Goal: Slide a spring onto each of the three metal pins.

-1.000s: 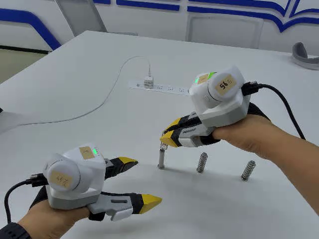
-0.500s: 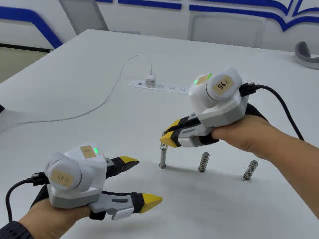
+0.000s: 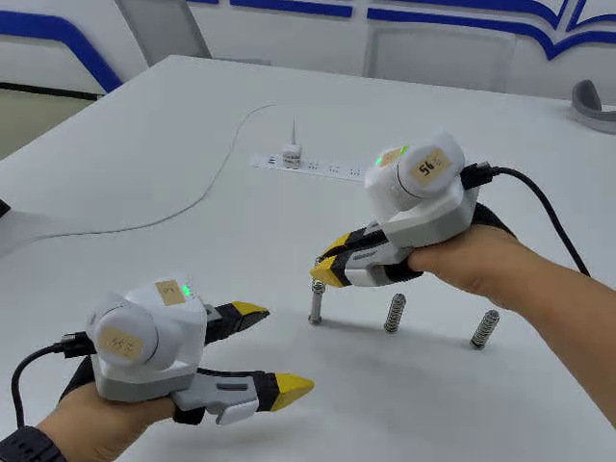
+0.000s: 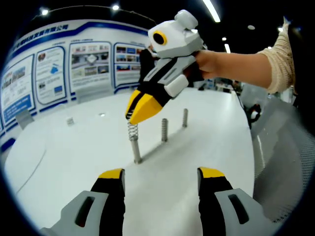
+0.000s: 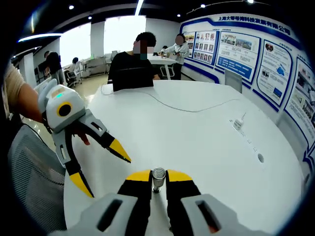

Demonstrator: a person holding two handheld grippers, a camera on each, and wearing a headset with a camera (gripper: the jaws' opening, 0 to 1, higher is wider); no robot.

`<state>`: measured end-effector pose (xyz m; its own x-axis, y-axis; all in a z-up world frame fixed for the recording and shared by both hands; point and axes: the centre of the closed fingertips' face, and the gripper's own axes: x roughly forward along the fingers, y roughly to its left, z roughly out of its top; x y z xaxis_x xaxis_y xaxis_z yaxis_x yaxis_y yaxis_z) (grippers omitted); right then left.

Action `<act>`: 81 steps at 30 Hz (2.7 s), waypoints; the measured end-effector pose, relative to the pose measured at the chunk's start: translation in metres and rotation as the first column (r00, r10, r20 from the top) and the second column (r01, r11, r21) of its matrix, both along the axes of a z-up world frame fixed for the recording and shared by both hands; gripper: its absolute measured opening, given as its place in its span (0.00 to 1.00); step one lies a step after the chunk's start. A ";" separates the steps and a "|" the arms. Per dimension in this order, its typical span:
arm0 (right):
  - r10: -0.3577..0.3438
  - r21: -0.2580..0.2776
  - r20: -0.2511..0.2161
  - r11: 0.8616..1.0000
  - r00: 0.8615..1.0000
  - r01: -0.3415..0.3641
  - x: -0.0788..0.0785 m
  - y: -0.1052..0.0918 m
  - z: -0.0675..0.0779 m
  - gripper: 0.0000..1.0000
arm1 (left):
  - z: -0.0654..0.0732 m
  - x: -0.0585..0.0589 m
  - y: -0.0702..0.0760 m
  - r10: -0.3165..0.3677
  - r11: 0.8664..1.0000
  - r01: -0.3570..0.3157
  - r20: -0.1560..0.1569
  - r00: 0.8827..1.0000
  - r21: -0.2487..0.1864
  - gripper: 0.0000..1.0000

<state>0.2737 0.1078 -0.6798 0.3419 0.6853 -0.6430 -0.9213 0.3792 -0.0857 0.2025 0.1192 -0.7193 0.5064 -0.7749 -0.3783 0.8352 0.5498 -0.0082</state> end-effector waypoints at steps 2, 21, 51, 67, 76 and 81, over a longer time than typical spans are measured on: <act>0.000 0.001 -0.003 1.000 1.000 0.000 0.000 0.000 -0.001 0.12 | 0.000 0.000 0.000 0.001 1.000 -0.001 0.000 1.000 -0.001 0.60; -0.020 -0.017 -0.037 1.000 0.999 0.020 0.000 0.000 -0.025 0.12 | -0.002 0.000 0.000 -0.003 1.000 0.003 -0.007 1.000 0.002 0.60; -0.033 -0.043 -0.055 0.999 0.998 0.031 0.000 0.000 -0.042 0.12 | -0.003 0.000 -0.001 -0.002 1.000 0.002 -0.010 1.000 0.003 0.60; -0.036 -0.041 -0.056 0.999 0.998 0.034 -0.001 -0.001 -0.043 0.14 | -0.002 0.001 -0.001 0.000 1.000 0.000 -0.009 1.000 0.002 0.60; -0.046 -0.037 -0.052 0.998 0.998 0.044 -0.001 -0.006 -0.042 0.17 | -0.002 0.002 -0.001 -0.001 1.000 0.001 -0.008 1.000 0.003 0.60; -0.043 -0.035 -0.039 0.999 0.998 0.041 -0.003 -0.006 -0.038 0.18 | -0.001 0.002 -0.002 -0.001 1.000 0.001 -0.008 1.000 0.002 0.60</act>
